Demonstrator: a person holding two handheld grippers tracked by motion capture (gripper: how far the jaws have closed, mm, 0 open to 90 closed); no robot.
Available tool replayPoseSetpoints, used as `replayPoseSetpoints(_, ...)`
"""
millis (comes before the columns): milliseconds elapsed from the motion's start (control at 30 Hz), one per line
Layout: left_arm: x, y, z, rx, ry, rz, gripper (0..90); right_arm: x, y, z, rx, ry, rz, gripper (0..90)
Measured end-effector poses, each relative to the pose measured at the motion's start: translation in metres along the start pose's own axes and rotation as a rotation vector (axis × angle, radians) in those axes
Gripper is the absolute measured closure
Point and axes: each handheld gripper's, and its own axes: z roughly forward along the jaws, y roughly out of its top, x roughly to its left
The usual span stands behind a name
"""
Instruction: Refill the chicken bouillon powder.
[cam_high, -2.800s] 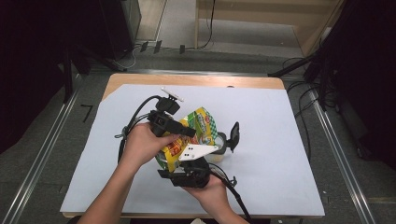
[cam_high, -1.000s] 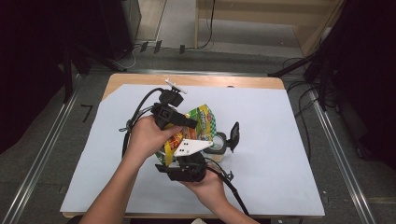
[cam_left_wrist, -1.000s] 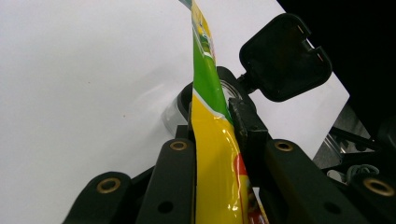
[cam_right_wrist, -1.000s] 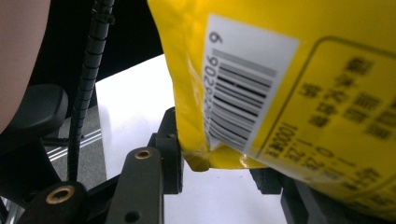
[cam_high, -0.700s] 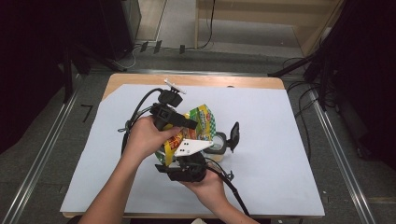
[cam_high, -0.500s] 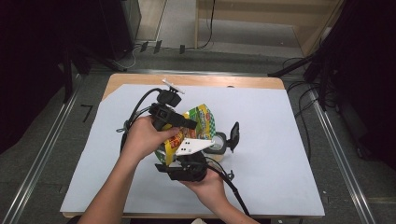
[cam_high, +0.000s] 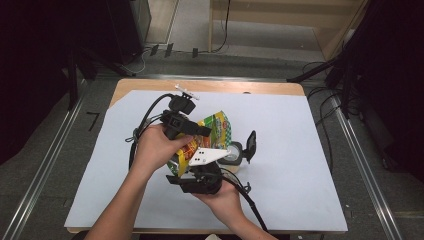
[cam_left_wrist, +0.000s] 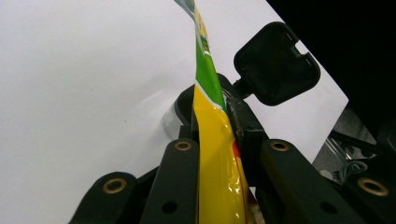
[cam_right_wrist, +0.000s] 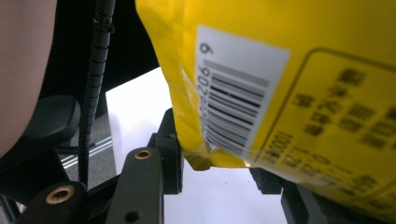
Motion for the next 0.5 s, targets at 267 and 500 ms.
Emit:
replayPoseSetpoints(267,-0.0031,0.0015,0.0011,0.004,0.014,0.009,84.5,0.0029,-0.0008,0.0014,0.017,-0.026,-0.028,59.3)
replayPoseSetpoints(500,0.0042,0.0042,0.0046,0.005,-0.018,-0.027,83.1,0.0056,0.0005,-0.0009,0.029,-0.069,-0.073,63.4)
